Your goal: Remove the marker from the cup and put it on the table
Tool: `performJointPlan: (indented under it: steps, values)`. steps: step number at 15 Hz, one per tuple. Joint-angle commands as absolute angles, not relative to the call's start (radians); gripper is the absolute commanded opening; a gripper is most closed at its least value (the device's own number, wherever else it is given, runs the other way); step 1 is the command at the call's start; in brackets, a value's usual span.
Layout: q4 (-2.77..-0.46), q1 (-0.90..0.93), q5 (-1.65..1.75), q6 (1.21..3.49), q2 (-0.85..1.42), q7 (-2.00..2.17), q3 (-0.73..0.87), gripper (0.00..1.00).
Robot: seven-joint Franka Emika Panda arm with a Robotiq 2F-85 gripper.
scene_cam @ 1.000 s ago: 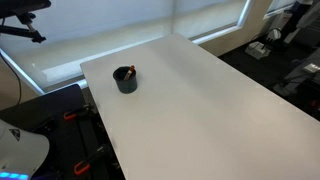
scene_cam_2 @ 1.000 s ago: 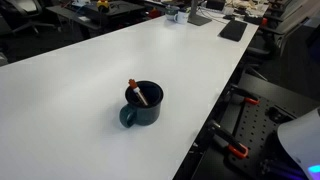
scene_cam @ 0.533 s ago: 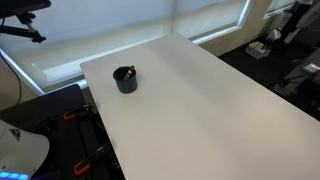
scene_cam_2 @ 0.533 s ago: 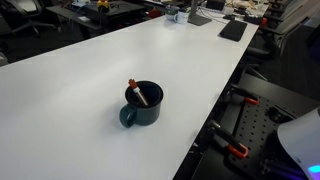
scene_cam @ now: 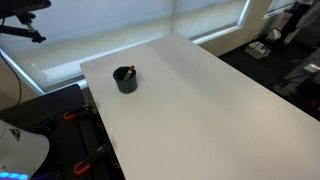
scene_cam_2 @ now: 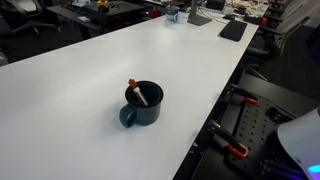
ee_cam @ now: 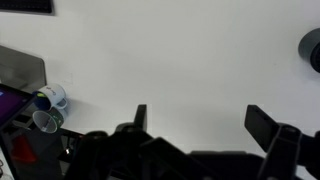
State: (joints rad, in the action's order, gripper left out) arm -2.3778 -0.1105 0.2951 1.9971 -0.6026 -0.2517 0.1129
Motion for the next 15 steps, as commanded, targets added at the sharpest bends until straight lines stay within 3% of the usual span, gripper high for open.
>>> performJointPlan:
  steps: [1, 13, 15]
  values:
    - [-2.365, -0.097, 0.285, 1.998, -0.587, -0.26, 0.129, 1.0]
    - [-2.085, 0.012, -0.002, 1.927, -0.171, -0.535, 0.179, 1.0]
    - [-2.138, -0.014, 0.015, 1.973, -0.212, -0.498, 0.167, 1.0]
